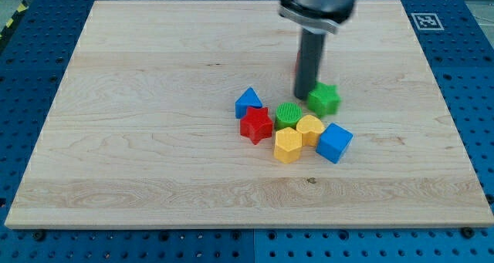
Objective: Move the red star diagonally to the red circle
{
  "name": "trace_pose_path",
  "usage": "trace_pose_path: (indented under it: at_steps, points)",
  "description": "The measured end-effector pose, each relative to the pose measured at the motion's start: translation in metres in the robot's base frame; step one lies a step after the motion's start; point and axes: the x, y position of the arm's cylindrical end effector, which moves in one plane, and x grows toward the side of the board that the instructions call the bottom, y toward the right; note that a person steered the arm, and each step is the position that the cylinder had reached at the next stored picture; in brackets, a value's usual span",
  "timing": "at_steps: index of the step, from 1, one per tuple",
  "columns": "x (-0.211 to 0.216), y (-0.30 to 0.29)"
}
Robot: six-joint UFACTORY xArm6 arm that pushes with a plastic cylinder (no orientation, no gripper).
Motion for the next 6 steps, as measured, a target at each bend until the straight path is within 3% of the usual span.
trace_pose_path:
  at_steps: [1, 3, 6]
  points:
    - [0.017, 0.008]
    - [-0.021, -0.056]
    - [0.067, -0.067]
